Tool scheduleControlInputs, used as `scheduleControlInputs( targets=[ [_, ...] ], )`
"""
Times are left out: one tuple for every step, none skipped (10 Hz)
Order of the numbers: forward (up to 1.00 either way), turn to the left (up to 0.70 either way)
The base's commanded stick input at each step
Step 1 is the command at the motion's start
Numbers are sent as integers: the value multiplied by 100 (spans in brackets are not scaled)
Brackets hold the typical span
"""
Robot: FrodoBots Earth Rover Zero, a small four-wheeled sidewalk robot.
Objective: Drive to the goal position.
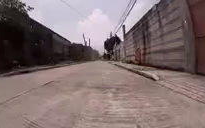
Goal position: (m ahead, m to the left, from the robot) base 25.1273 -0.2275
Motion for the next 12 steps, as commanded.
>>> scheduleControlInputs(
  targets=[
    [70, 0],
    [70, 0],
    [70, 0],
    [70, 0],
    [70, 0],
    [70, 0],
    [70, 0],
    [70, 0],
    [70, 0],
    [70, 0],
    [70, 0],
    [70, 0]
  ],
)
